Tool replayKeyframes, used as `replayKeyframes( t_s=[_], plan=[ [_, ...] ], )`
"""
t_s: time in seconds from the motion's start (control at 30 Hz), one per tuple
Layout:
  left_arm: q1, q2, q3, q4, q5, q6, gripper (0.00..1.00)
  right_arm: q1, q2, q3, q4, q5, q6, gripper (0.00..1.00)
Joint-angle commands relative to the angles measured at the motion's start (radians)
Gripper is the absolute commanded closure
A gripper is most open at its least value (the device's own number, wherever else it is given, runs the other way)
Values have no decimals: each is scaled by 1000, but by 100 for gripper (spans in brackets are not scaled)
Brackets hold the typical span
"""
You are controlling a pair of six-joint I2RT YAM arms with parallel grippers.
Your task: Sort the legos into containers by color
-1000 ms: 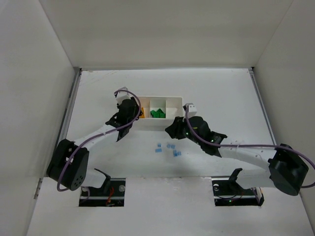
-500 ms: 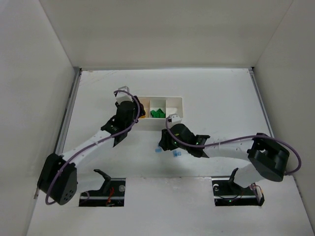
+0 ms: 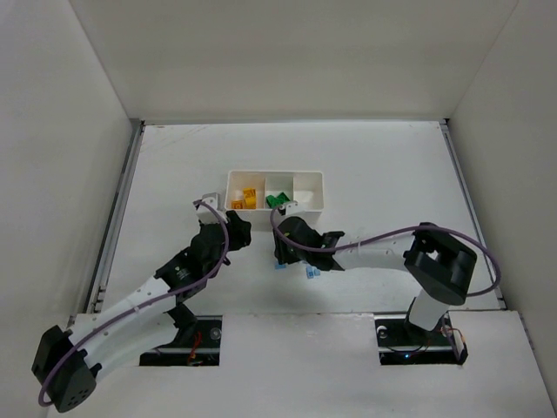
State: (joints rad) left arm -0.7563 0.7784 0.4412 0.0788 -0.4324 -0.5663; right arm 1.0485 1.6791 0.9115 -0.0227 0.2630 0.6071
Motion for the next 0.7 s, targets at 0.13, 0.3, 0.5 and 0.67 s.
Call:
replayKeyframes(
  t_s=[0.13,0.3,0.5,0.67],
  plan=[
    [-2,-145,-87,-93,-31,-61,56,9,36,64,-97,71,51,59],
    [-24,-157,-114,-83,-23,-76,56,15,48,66,-111,74,72,60],
    [-64,-127,-124,-79,-16,-95,56,28,79,89,-112,81,68,73],
    [-142,-102,-118,-70,-2,-75,56,28,-16,60,-85,122,59,77]
  ],
)
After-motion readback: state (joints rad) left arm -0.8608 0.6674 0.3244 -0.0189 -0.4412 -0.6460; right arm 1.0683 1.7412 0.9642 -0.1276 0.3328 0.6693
